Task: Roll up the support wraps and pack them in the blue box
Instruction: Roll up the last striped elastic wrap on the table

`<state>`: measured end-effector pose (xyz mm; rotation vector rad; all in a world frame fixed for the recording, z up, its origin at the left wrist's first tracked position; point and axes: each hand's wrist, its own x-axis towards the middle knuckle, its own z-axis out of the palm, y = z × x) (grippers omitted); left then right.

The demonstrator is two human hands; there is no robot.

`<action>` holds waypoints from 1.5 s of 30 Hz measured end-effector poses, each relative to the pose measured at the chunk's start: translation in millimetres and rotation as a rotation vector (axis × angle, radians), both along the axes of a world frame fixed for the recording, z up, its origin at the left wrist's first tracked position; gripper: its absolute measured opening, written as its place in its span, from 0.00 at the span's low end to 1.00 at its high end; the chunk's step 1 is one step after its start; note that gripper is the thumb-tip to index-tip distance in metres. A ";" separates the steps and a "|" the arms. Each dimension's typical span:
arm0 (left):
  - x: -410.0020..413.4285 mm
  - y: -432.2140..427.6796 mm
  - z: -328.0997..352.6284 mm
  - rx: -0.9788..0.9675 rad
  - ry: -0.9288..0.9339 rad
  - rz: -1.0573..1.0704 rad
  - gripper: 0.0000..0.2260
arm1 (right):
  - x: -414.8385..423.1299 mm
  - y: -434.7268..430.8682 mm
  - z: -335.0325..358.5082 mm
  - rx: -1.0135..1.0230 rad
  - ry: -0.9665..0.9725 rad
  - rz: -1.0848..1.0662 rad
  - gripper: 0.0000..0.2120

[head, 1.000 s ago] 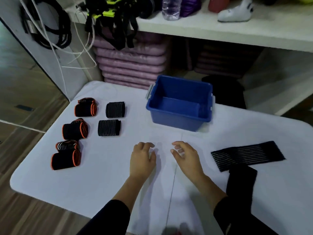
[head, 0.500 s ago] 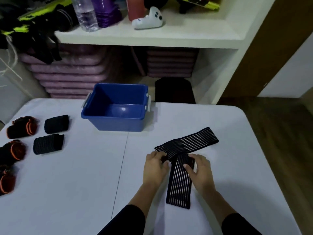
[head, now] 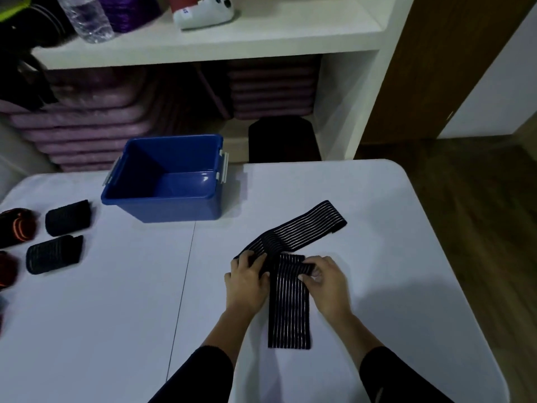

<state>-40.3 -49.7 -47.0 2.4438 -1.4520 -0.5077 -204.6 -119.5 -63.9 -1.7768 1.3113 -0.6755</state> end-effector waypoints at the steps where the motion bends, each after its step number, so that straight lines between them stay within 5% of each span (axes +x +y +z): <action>1: -0.2 2.6 -0.4 -0.005 0.009 0.018 0.20 | -1.9 1.7 1.4 0.016 -0.047 0.003 0.11; 10: 1.3 2.2 5.0 -0.009 0.006 0.101 0.16 | -6.9 -4.0 6.4 0.098 -0.104 -0.036 0.01; 14: 1.5 -12.4 13.2 -0.084 -0.076 0.135 0.10 | -22.1 -9.3 8.1 0.082 -0.094 -0.173 0.09; 18: 5.8 -46.9 16.0 -0.229 0.073 0.120 0.11 | -40.4 -14.8 4.9 0.042 -0.086 -0.266 0.07; 27: -7.9 -167.3 11.8 -0.161 0.361 -0.017 0.22 | -51.8 -19.9 -1.4 0.138 0.005 -0.310 0.05; 33: -19.6 -196.8 0.8 -0.079 0.173 -0.068 0.18 | -55.0 -22.9 -1.6 0.144 -0.071 -0.347 0.05; 38: -16.6 -185.2 14.3 -0.195 0.576 0.058 0.04 | -55.3 -21.9 -0.1 0.170 -0.079 -0.381 0.05; 45: 1.0 -128.9 54.5 -0.070 0.968 0.092 0.20 | -44.3 -18.3 21.0 0.234 -0.064 -0.401 0.06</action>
